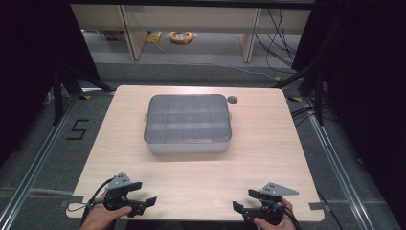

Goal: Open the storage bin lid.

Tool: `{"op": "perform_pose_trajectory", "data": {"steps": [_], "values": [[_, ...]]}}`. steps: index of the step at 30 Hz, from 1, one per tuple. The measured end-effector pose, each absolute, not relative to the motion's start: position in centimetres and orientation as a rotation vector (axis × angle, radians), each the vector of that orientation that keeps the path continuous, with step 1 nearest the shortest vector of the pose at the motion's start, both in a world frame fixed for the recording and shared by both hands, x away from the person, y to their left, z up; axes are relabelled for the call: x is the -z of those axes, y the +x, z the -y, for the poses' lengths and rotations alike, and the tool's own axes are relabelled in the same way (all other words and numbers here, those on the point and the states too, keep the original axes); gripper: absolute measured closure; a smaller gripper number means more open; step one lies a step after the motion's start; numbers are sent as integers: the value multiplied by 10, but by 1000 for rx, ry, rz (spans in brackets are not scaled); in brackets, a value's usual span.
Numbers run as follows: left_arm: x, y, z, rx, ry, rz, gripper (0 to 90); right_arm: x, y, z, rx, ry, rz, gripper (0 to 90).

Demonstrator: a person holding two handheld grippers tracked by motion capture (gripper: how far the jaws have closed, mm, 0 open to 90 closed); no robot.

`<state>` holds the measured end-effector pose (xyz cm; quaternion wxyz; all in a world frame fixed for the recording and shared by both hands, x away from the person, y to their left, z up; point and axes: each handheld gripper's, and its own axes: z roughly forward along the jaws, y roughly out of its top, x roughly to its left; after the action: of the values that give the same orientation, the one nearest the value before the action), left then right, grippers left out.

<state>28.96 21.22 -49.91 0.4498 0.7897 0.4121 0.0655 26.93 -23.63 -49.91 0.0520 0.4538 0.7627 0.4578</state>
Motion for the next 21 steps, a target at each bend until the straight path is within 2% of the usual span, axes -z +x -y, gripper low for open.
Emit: {"op": "perform_pose_trajectory", "data": {"steps": [21], "values": [[497, 294, -215, -157, 1896, -1060, 153, 495, 281, 240, -1494, 1421, -2245, 221]]}}
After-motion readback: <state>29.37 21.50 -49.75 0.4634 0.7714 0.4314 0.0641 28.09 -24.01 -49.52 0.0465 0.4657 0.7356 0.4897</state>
